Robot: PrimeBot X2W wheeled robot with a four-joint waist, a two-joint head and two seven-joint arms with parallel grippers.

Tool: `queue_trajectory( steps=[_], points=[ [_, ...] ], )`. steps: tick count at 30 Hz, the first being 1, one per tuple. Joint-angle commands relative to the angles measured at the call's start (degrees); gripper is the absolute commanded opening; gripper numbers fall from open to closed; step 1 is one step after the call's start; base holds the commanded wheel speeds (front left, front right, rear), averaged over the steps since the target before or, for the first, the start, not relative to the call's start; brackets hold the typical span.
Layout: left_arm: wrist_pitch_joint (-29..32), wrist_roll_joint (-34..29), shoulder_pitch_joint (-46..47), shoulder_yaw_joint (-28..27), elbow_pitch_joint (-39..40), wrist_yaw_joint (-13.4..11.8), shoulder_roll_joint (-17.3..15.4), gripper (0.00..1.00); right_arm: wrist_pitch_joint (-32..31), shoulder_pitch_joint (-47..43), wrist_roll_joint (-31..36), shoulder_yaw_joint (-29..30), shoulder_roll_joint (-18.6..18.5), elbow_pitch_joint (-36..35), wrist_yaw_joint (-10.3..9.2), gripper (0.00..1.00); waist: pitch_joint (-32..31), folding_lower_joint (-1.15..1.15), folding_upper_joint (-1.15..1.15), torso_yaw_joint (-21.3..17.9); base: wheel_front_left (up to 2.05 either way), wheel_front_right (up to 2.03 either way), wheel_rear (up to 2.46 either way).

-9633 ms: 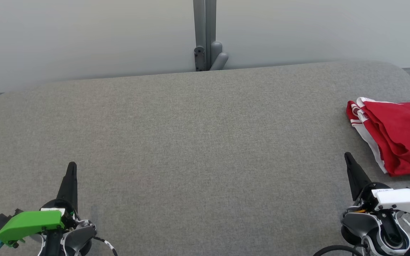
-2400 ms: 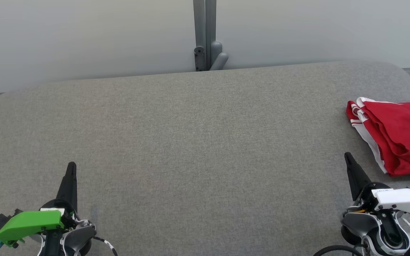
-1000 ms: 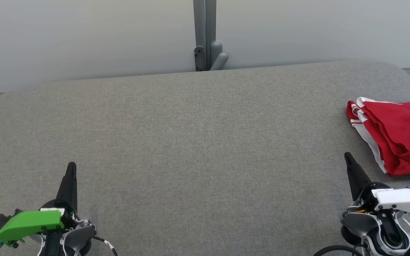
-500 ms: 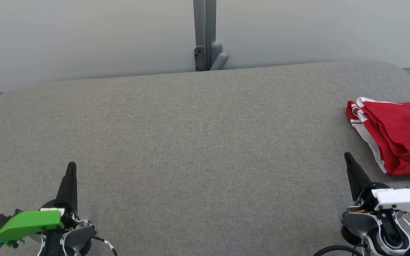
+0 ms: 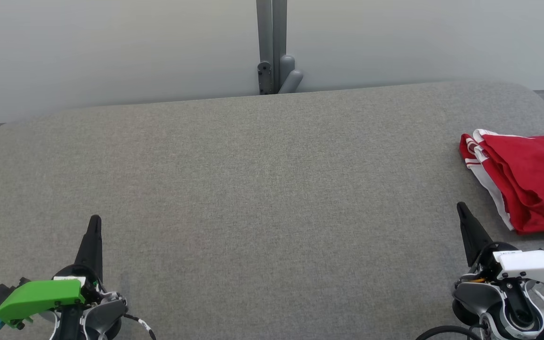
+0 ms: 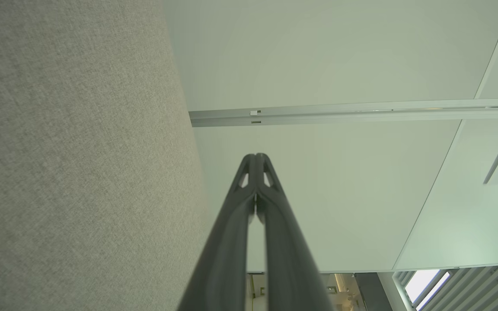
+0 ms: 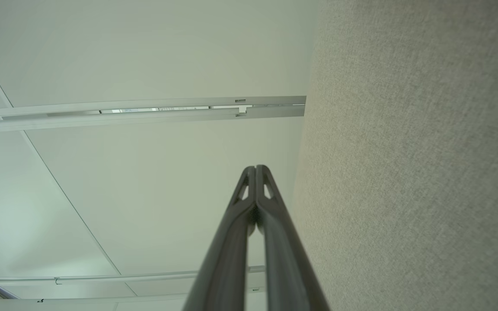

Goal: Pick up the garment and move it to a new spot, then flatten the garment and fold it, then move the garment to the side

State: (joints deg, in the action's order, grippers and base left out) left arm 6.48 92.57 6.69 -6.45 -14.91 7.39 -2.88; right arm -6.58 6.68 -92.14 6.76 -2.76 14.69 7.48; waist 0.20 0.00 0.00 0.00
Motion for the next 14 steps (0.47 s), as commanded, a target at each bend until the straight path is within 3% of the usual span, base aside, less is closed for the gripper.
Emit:
queue_trajectory(
  steps=[1, 14],
  points=[
    [0.19, -0.51, 0.78, -0.13, 0.18, 0.19, -0.02, 0.00, -0.31, 0.54, -0.35, -0.05, -0.24, 0.07, 0.02, 0.00, 0.00, 0.00, 0.00, 0.00, 0.00, 0.00, 0.00],
    [0.17, -0.49, 0.78, -0.11, 0.18, 0.19, -0.02, 0.00, -0.31, 0.54, -0.35, -0.05, -0.24, 0.07, 0.02, 0.00, 0.00, 0.00, 0.00, 0.00, 0.00, 0.00, 0.00]
  ],
)
